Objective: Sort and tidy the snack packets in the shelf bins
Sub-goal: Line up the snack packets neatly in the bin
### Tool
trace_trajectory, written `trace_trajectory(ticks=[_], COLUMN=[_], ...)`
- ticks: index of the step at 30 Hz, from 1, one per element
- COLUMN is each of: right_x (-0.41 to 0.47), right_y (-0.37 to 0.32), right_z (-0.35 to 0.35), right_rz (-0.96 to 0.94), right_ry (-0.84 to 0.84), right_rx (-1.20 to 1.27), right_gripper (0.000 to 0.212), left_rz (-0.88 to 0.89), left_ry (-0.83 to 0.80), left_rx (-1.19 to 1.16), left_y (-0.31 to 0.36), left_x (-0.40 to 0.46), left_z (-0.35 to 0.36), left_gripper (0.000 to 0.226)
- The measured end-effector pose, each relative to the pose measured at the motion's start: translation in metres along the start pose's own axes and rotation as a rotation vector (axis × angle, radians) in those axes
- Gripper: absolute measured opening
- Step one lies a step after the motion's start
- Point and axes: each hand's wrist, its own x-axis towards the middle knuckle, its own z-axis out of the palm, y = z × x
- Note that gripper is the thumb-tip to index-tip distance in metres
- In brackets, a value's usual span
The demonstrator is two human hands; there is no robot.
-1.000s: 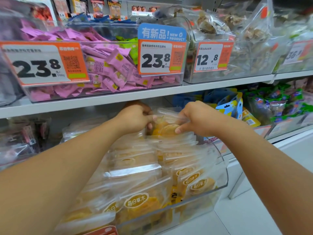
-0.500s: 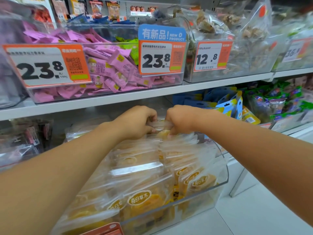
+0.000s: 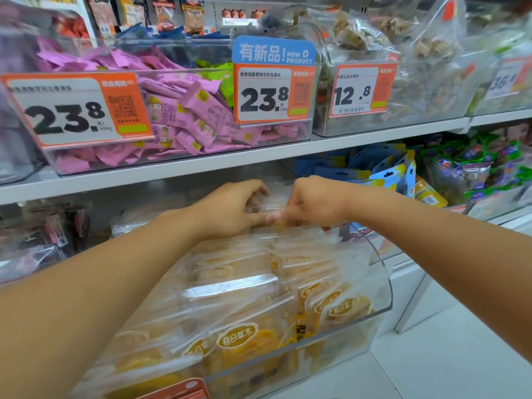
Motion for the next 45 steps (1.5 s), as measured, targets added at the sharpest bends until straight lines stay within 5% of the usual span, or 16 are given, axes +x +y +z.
trace_trajectory(ticks=[4, 8, 13, 16, 23, 28, 31, 36, 41, 45], right_x=[0.004, 0.005, -0.002, -0.006, -0.015, -0.02, -0.012, -0.002, 0.016, 0.018], right_y=[0.004, 0.004, -0.002, 0.006, 0.017, 0.022, 0.02, 0.024, 0.019, 0.015], right_z=[-0.001, 0.006, -0.005, -0.018, -0.008, -0.011, -0.007, 0.0, 0.01, 0.01], right_rz=[-0.045, -0.126, -0.102, -0.08, -0.049, -0.077, -0.044, -0.026, -0.093, -0.102], right_ry=[-0.111, -0.102, 0.065, 0.182, 0.141, 0.414, 0.375, 0.281, 0.239, 0.155], right_rx=[-0.039, -0.192, -0.413, -0.472, -0.362, -0.155, -0.232, -0.022, -0.056, 0.015], right_gripper=[0.039, 0.012, 0.013, 0.032, 0.004, 0.026, 0.043, 0.011, 0.011, 0.017], left_rz=[0.078, 0.147, 0.147, 0.115, 0.045, 0.106, 0.114, 0.139, 0.149, 0.112], left_ry=[0.019, -0.119, -0.091, -0.079, -0.34, -0.454, -0.518, -0.645, -0.581, -0.38], left_rx=[-0.083, 0.149, 0.216, 0.294, 0.576, 0.834, 0.895, 1.033, 0.901, 0.415], left_y=[-0.007, -0.011, -0.002, -0.002, 0.007, 0.017, 0.019, 0.021, 0.017, 0.003], left_x=[-0.013, -0.016, -0.017, -0.025, -0.023, -0.024, -0.022, -0.021, -0.019, -0.023], left_z=[-0.009, -0.017, -0.02, -0.029, -0.047, -0.041, -0.041, -0.045, -0.046, -0.05], left_gripper=[0.035, 0.012, 0.011, 0.023, 0.011, 0.019, 0.02, 0.016, 0.012, 0.022])
